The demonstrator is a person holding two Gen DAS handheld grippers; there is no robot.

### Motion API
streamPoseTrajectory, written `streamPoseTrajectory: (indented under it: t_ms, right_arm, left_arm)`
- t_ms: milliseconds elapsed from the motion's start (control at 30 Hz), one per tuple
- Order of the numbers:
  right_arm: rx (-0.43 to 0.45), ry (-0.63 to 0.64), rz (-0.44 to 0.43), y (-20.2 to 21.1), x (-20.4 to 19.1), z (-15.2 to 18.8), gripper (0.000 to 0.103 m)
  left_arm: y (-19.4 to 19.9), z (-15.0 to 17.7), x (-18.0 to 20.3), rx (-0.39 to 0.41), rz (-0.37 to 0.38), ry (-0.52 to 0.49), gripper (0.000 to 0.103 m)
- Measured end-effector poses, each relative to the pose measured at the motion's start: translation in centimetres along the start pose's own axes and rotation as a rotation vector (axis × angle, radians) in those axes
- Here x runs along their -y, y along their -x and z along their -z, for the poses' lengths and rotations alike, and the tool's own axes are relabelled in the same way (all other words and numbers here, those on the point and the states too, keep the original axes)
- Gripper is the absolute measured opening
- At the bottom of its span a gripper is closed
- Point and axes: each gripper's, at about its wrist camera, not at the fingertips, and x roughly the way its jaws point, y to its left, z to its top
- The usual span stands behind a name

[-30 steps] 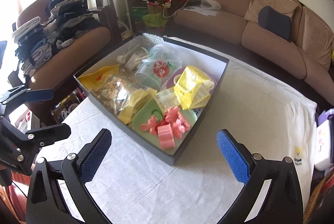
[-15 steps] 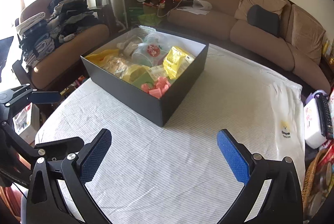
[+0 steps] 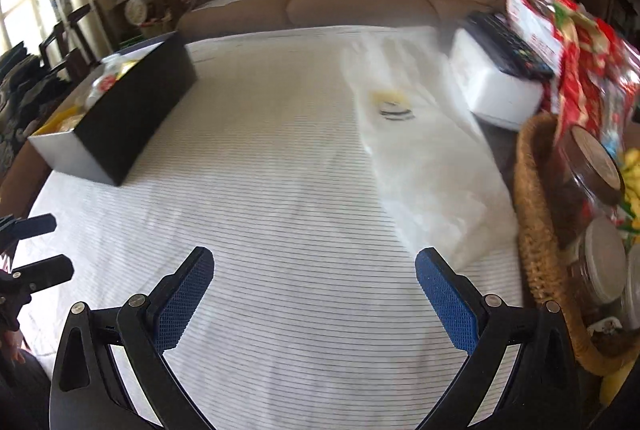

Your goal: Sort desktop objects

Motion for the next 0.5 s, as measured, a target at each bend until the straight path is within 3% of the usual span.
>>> streamPoseTrajectory:
  t_ms: [133, 267, 433, 500]
  right_arm:
    - [0.006, -0.155, -0.003, -0.8, 5.1, 1.2, 0.103]
    - [0.039, -0.285, -0.039, -1.4, 7.7, 1.6, 0.099]
    - [0.036, -0.439, -0.025, -3.9, 9.3, 1.5, 0.087]
    - [0.029, -0.493, -0.029, -4.9, 9.8, 1.7, 0.069]
  left_arm:
    - [-2.8, -1.1, 2.0, -0.016, 0.009, -0.002, 0.102]
    - [-4.5, -2.1, 3.4, -0.025, 0.027, -0.01, 0.102]
    - [-6.1, -2.4, 3.9, -0.052, 0.053, 0.003, 0.102]
    - [-6.6, -2.1, 3.9, -0.071, 0.06, 0.007, 0.102]
